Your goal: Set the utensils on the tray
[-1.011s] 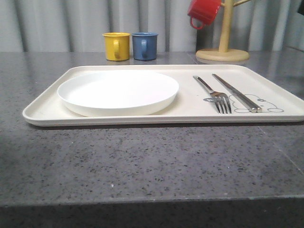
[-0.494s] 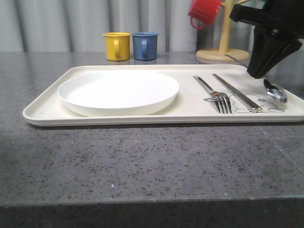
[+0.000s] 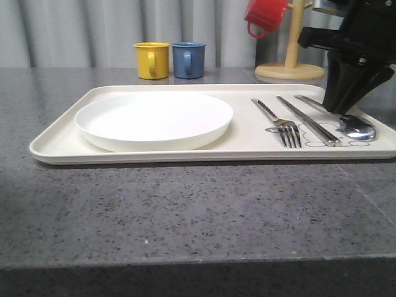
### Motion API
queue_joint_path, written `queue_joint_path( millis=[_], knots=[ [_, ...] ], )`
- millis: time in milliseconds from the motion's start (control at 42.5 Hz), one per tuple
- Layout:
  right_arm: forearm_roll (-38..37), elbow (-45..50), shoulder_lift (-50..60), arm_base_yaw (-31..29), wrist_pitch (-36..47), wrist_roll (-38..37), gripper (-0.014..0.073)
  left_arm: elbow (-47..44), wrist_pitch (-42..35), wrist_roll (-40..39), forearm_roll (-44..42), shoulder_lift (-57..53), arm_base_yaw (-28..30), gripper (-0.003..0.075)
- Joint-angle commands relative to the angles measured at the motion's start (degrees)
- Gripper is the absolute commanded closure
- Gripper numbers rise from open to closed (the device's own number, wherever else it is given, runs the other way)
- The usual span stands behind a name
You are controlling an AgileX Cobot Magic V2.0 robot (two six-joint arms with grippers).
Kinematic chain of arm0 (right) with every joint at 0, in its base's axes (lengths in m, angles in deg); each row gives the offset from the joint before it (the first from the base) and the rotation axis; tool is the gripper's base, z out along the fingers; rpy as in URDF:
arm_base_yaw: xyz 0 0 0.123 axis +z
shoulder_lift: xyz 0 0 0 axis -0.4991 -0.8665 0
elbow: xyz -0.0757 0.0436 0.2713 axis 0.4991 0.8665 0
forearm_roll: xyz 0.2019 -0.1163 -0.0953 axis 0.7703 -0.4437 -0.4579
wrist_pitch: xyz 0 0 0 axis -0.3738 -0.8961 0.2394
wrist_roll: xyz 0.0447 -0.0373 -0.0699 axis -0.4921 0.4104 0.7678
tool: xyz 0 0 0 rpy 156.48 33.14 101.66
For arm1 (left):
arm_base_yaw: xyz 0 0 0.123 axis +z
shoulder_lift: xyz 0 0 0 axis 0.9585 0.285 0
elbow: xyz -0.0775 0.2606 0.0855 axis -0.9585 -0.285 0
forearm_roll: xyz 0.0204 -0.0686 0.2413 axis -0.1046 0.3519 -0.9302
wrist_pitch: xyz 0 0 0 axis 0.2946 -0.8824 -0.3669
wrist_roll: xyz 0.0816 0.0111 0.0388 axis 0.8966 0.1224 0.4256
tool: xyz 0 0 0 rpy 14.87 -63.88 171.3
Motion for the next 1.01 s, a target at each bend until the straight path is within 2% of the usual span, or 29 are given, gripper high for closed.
queue_joint_path(
  millis=[0,165,400,635,988],
  knots=[
    [0.15,-1.69,3.33,-0.1,0.3,-0.25,0.0328,1.3,-3.71,-0.57,-0.1,-0.26,-0.37,0.0332],
    [-0.05,-1.69,7.26,-0.1,0.51,1.17,0.0302,1.3,-3.71,-0.57,-0.1,-0.26,-0.37,0.0332],
    [-0.22,0.86,19.28,2.3,-1.2,9.84,0.0302,1.3,-3.71,-0.57,-0.1,-0.26,-0.37,0.0332],
    [-0.7,12.34,32.9,8.74,-2.41,12.75,0.0302,1.3,-3.71,-0.57,-0.1,-0.26,-0.37,0.0332],
    [-3.13,30.28,55.01,9.08,0.91,12.75,0.0302,1.3,-3.71,-0.57,-0.1,-0.26,-0.37,0.0332]
  ],
)
